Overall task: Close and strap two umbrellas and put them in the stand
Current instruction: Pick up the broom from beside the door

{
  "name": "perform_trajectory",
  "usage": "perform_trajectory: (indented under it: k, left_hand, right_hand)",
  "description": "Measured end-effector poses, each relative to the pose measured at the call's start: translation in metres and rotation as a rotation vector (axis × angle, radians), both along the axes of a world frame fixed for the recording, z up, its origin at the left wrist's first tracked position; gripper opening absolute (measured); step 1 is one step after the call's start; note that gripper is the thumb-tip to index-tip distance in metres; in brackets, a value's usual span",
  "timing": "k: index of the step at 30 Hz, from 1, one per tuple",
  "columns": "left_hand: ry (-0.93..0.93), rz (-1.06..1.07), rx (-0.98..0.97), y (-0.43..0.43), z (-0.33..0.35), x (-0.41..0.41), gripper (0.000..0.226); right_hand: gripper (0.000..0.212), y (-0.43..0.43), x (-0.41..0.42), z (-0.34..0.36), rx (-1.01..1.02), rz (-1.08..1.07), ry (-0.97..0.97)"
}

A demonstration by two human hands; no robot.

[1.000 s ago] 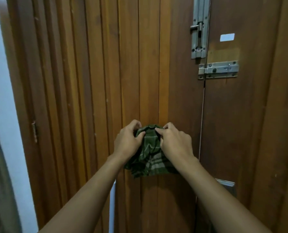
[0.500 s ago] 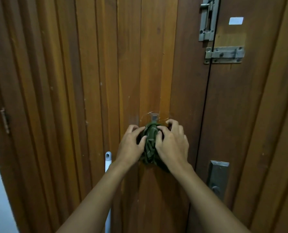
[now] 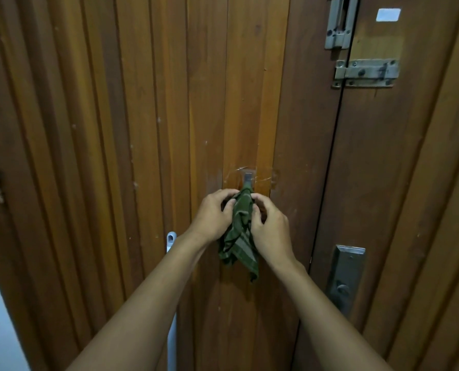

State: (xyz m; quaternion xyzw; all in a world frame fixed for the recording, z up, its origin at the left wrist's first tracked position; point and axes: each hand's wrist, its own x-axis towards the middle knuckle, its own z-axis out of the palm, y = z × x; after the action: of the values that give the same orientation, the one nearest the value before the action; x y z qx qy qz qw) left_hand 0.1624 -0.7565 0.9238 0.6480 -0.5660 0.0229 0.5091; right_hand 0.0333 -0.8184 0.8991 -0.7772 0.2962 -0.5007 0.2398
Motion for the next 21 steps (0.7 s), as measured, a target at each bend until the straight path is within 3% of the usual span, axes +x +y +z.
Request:
perform_trajectory:
  k: [7,12,15,18,21]
  left_hand:
    - [0.143,-0.128,0.075,0.026,-0.009,0.007,0.032]
    - [0.21,0.067,0.012,0.065,-0.053,0.038,0.015]
    - [0.309,0.205,0.022,0.09,-0.094,0.056,0.012]
    - [0.422,0.292,0.057,0.105,-0.13,0.069,0.011]
    - [0.5,0.337,0.105,0.107,-0.156,0.077,0.017]
  right_hand:
    - [0.037,0.01,-0.002,-0.018,0.047,0.01,-0.033]
    - [0.047,0.046,0.001,-0.084,0.127,-0.129,-0.12]
    - [0.062,0.071,0.016,-0.139,0.327,-0.166,-0.089]
    - [0.055,0.089,0.041,-0.183,0.433,-0.078,-0.026]
    - [0.038,0.09,0.07,-0.22,0.516,0.133,0.168]
